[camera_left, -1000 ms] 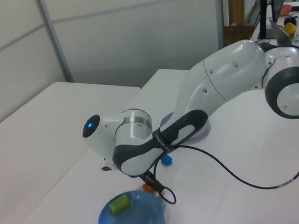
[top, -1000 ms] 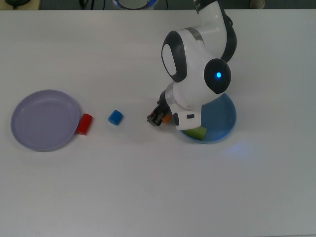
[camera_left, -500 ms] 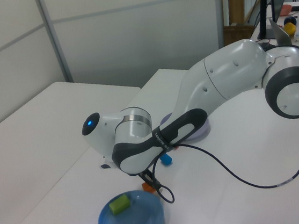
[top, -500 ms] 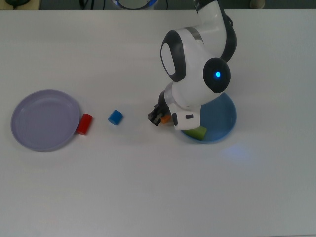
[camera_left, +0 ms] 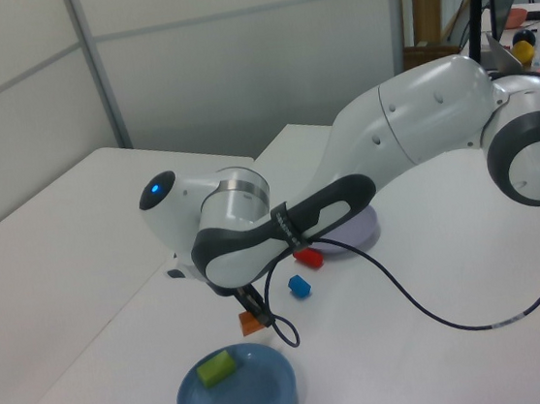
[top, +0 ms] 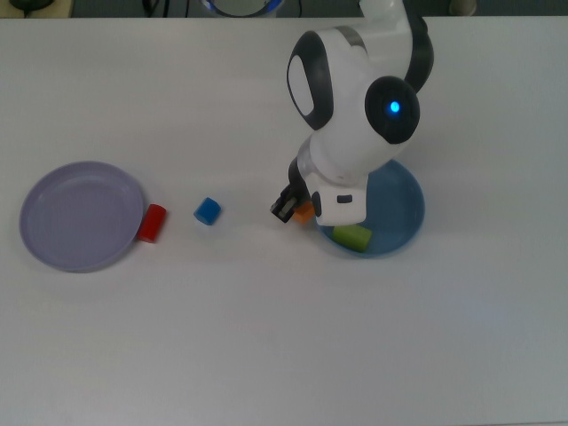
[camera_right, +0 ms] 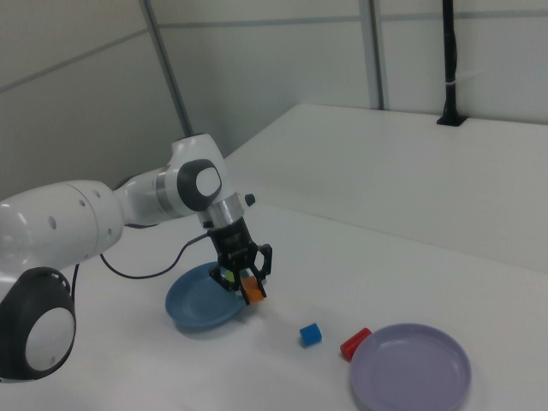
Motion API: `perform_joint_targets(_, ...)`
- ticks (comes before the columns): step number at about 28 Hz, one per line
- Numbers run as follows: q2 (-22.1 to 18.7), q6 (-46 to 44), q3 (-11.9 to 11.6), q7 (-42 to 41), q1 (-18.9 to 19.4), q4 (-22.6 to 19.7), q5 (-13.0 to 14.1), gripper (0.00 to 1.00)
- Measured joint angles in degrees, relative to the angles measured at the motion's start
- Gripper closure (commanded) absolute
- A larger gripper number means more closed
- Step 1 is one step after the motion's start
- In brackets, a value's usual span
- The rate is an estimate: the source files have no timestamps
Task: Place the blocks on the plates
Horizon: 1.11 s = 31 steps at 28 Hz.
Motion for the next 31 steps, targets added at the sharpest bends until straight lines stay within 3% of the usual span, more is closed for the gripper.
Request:
perform_joint_targets(3, -0.73, 0.0, 0.49, 0.0, 0.37, 0.0, 0.86, 1.0)
perform_joint_targets(11, -0.27, 1.6, 4.44, 4.49, 2.71, -0.63, 1.63, 1.0)
perform_joint_targets(13, 0.24, 2.19, 4.59, 6.42, 3.81, -0.82, 1.63, 0.92)
perform_joint_targets(15, 0.94, 2.72, 4.59, 8.43, 4.93, -0.99, 1.63, 0.65)
perform_joint_targets(19, 1.66, 3.08, 4.59, 10.0, 5.67, -1.09, 1.61, 0.22)
perform_joint_targets(22, 1.74, 3.11, 4.46, 10.43, 5.43, -1.08, 1.6, 0.16)
perform_joint_targets(24, 1.73, 3.11, 4.29, 10.63, 5.28, -1.04, 1.6, 0.02)
perform_joint_targets(25, 1.72, 3.11, 4.2, 10.66, 5.22, -1.03, 1.6, 0.0)
perform_joint_targets(31, 1.63, 3.11, 4.06, 10.84, 5.03, -0.95, 1.6, 0.0)
